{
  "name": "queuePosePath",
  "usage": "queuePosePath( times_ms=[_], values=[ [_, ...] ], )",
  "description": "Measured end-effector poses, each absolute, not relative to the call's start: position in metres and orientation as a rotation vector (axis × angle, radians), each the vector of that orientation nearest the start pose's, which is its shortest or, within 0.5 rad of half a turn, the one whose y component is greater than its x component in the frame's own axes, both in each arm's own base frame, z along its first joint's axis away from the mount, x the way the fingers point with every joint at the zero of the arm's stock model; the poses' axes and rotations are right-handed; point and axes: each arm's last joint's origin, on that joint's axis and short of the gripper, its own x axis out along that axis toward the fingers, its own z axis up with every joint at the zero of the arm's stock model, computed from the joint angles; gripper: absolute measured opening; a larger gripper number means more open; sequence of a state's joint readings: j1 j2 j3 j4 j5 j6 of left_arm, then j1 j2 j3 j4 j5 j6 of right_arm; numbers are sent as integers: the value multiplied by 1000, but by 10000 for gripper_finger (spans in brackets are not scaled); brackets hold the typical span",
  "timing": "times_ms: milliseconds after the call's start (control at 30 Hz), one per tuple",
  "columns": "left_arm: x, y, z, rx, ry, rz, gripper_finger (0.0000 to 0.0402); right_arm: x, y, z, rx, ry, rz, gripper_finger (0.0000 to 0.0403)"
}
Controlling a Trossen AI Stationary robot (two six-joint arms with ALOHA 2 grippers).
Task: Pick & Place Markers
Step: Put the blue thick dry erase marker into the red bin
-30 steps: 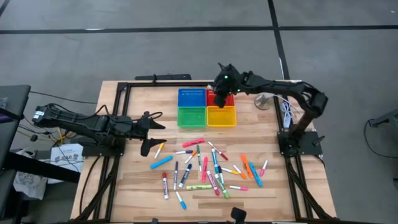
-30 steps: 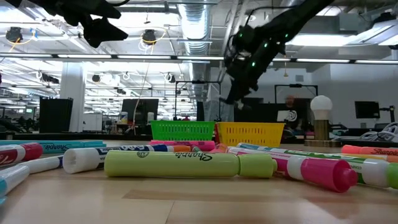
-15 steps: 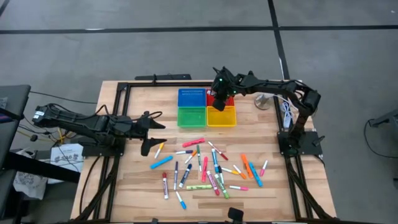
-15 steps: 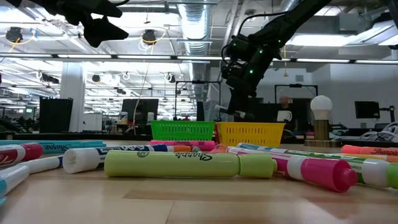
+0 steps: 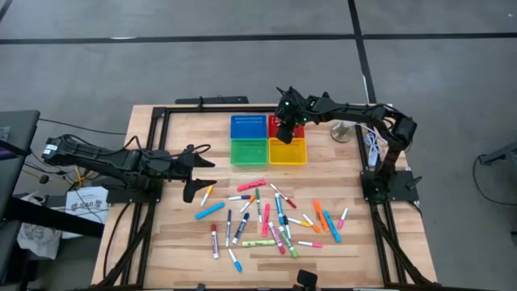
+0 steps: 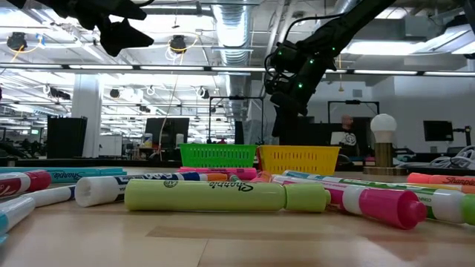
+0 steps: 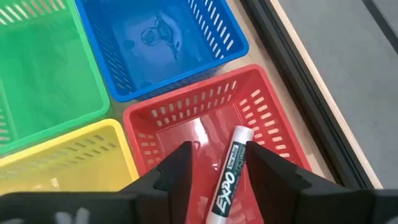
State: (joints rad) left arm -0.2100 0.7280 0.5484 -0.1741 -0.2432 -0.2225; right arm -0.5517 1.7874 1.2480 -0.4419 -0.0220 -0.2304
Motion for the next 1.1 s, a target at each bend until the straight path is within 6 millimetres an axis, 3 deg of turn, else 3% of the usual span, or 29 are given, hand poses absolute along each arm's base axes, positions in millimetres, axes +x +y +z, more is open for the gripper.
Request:
queuePosePath(
  times_ms=[233,533,1100],
  values=[
    [163,-28,263,-168,324,73,290,318,-192,219,122,1000,-389,161],
    [164,-28,264,-179,307,66,290,322,-176,272,138,1029,-350,150],
    [163,-30,263,-189,335,-10,290,295,-54,359,146,829,-92,127]
  ],
)
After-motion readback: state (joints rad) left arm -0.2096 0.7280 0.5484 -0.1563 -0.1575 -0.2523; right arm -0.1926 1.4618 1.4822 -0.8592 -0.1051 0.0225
